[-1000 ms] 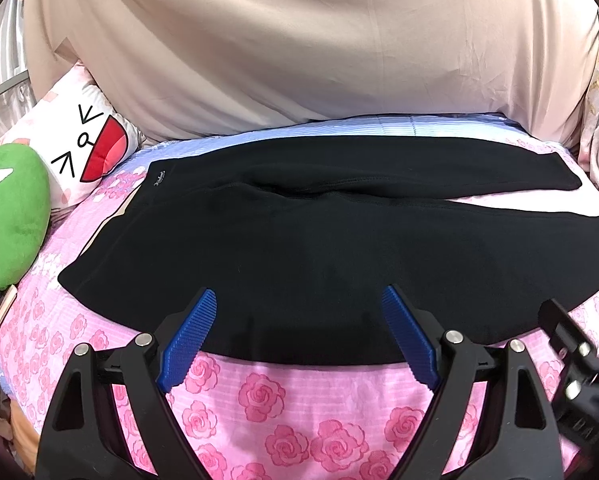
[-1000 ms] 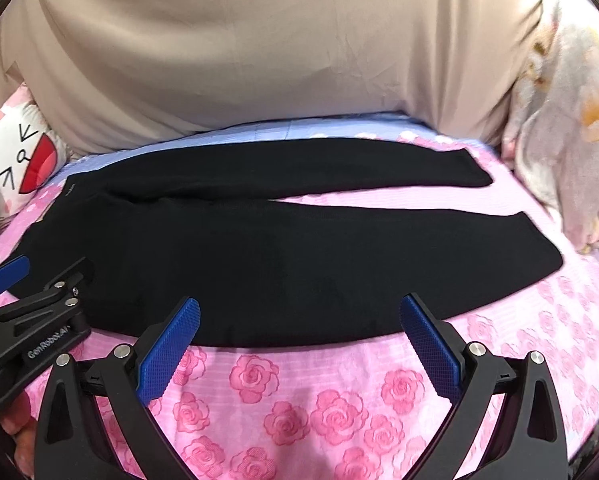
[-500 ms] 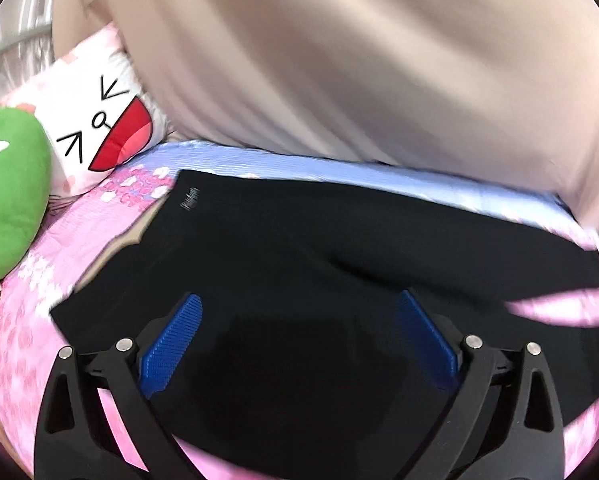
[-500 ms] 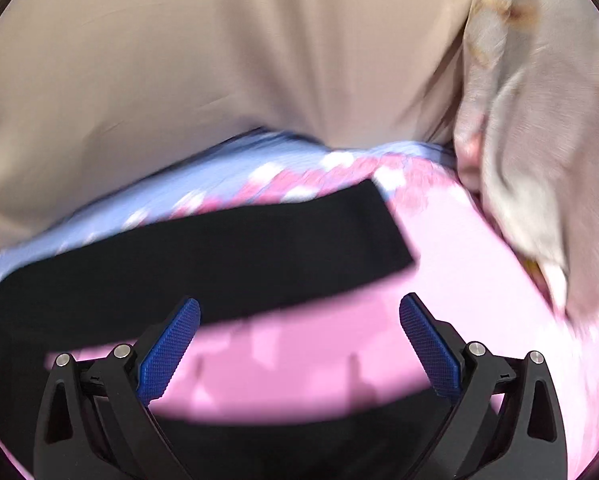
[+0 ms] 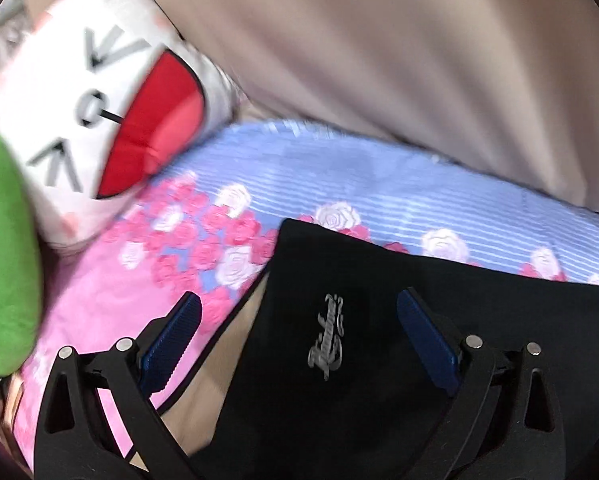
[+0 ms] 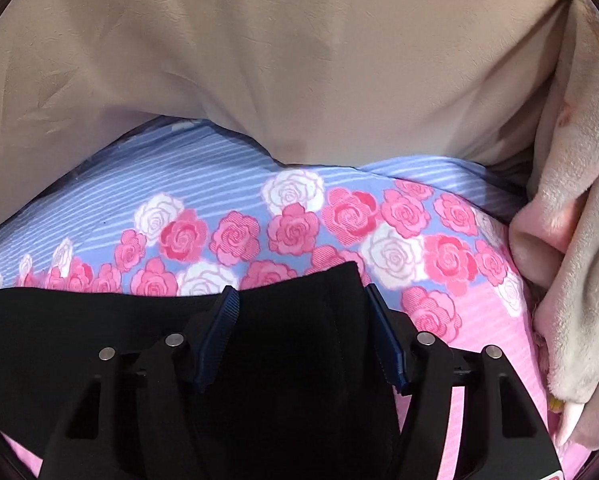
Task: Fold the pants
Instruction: 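Grasp the waistband of the black pants with the left gripper while the right gripper grasps it too, then lift the waistband with both grippers and fold the pants over lengthwise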
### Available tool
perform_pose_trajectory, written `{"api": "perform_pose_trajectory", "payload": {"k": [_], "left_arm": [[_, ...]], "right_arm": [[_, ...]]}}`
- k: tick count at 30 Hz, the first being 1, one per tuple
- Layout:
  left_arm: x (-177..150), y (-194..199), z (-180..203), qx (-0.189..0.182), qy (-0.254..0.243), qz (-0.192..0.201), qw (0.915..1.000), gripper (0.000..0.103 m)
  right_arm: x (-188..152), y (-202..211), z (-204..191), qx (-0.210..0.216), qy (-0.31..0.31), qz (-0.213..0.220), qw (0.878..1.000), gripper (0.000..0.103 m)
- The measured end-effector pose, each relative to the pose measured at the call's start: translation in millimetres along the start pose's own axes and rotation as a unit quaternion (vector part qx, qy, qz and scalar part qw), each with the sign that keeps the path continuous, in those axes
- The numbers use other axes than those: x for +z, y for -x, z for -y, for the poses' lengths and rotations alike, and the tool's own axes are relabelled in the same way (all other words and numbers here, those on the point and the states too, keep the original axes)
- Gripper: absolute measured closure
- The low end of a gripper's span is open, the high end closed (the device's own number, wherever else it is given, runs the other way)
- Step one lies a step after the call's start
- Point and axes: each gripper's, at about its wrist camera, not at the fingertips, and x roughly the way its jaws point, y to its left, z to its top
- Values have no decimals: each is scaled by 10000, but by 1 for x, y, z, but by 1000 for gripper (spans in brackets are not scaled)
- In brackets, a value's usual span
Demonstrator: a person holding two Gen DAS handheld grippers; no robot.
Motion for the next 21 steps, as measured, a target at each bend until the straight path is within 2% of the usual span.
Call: {"api": "perform_pose_trajectory", "payload": {"k": [1, 2, 4, 6, 8, 10, 12, 15, 18, 21], "left_arm": [[4, -12, -1, -71, 43, -144, 9999, 7], [6, -20, -1, -146, 95, -224, 9996, 7], [13, -32, -2, -335, 177, -303, 9988, 10], [21, -39, -2, -733, 216, -327, 9965, 35], [26, -38, -5, -552, 398, -411, 9968, 82], [27, -27, -14, -818, 595, -388, 9941, 84], [25, -4, -25, -1000, 672, -131, 9926, 87], [12, 51, -49, -1371, 730, 290, 9874, 90], [-13, 112, -74, -1609, 626, 593, 9832, 90], [-51, 168, -101, -1560, 394, 852, 9833, 89]], "right_arm": [[0, 2, 0, 51, -21, 26, 10000, 62], [-1, 2, 0, 120, -44, 33, 9999, 80], [-4, 8, -1, 246, -111, 46, 9996, 87], [-8, 17, -6, 237, -67, 153, 9996, 90], [-11, 26, -7, 217, -83, 284, 9993, 90], [-16, 45, -9, 328, -151, 493, 9981, 91], [-20, 66, -8, 422, -172, 672, 9967, 91], [-20, 103, -4, 592, -160, 968, 9934, 91], [-38, 151, 11, 741, -15, 1275, 9891, 91], [-65, 188, 27, 762, 145, 1484, 9859, 91]]}}
